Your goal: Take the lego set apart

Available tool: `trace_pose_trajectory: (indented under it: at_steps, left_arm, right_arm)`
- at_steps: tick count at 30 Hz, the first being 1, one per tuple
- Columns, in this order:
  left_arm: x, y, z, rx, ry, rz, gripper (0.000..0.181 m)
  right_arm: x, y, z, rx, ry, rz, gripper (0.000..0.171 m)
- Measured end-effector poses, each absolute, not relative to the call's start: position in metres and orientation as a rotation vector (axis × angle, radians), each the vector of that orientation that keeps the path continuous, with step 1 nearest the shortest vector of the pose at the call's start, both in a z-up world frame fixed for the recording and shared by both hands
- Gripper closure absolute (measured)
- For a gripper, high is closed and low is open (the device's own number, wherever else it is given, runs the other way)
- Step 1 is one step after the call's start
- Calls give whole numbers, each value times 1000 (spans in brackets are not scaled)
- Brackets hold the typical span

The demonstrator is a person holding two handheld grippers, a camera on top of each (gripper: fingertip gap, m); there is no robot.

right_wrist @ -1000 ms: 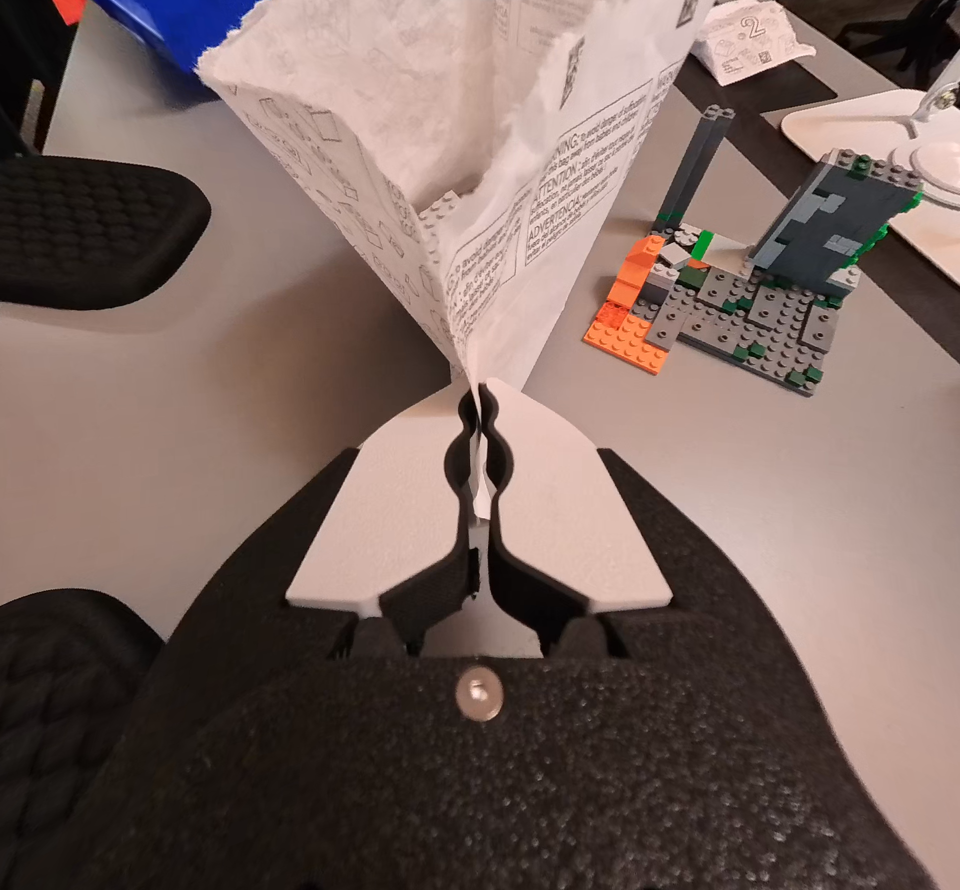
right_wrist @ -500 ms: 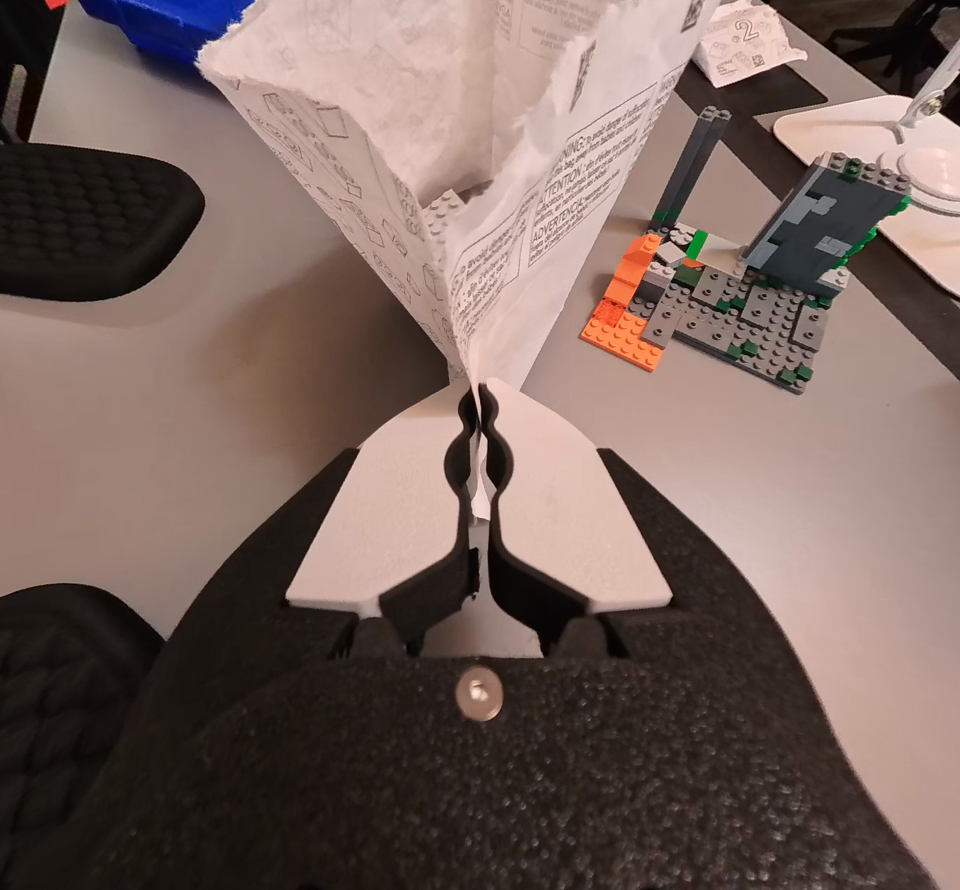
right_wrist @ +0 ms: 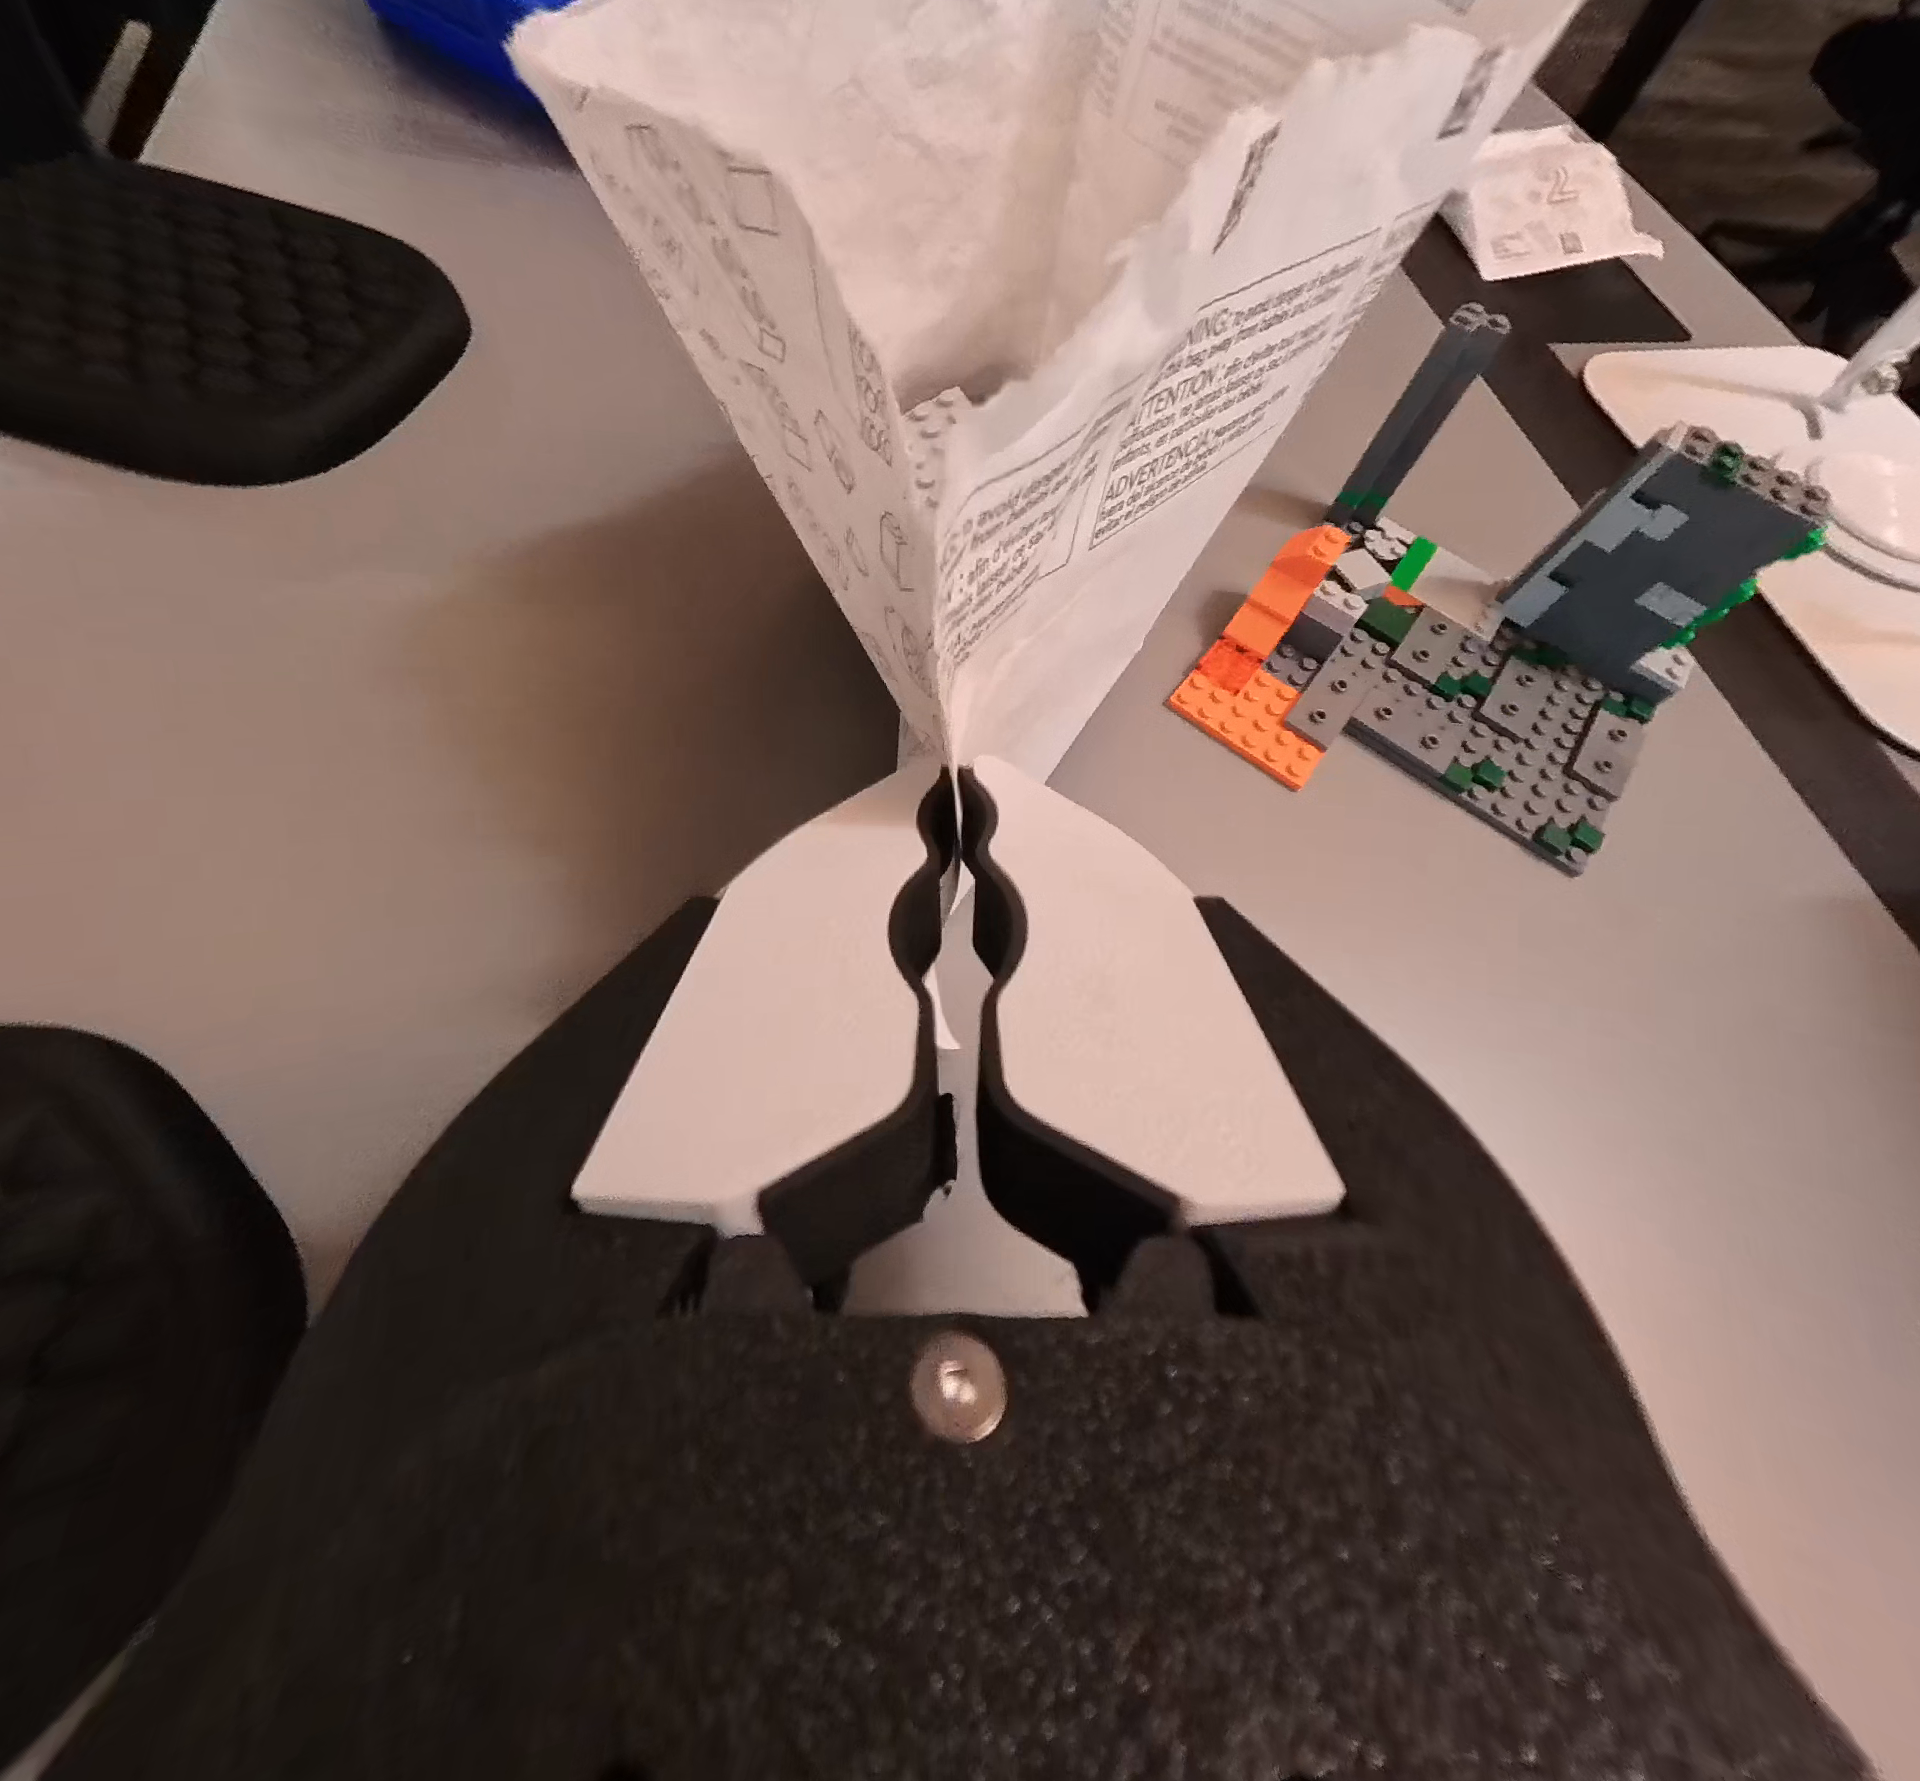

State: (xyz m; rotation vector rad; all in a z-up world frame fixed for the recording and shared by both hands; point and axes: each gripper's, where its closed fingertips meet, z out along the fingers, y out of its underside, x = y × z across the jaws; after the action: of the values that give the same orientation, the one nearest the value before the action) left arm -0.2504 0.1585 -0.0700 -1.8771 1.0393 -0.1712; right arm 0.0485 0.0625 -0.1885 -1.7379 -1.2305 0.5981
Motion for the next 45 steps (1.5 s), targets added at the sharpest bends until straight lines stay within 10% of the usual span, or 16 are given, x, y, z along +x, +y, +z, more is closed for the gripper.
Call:
trace_pose_trajectory:
  at_steps: [9, 13, 19, 45]
  left_arm:
    - [-70, 138, -177, -1673, 1403, -515, 120]
    - [-42, 129, -189, -1589, 1556, -832, 142]
    - [-46, 118, -190, -1557, 1565, -897, 180]
    - [-117, 96, -192, -1606, 1386, -1136, 180]
  right_arm:
    - [74, 32, -188, -1647, -1410, 753, 171]
    - [77, 37, -187, -1650, -1406, 764, 171]
    - [74, 46, -186, -1649, -1390, 747, 171]
    - [73, 81, -191, -1758, -1182, 992, 171]
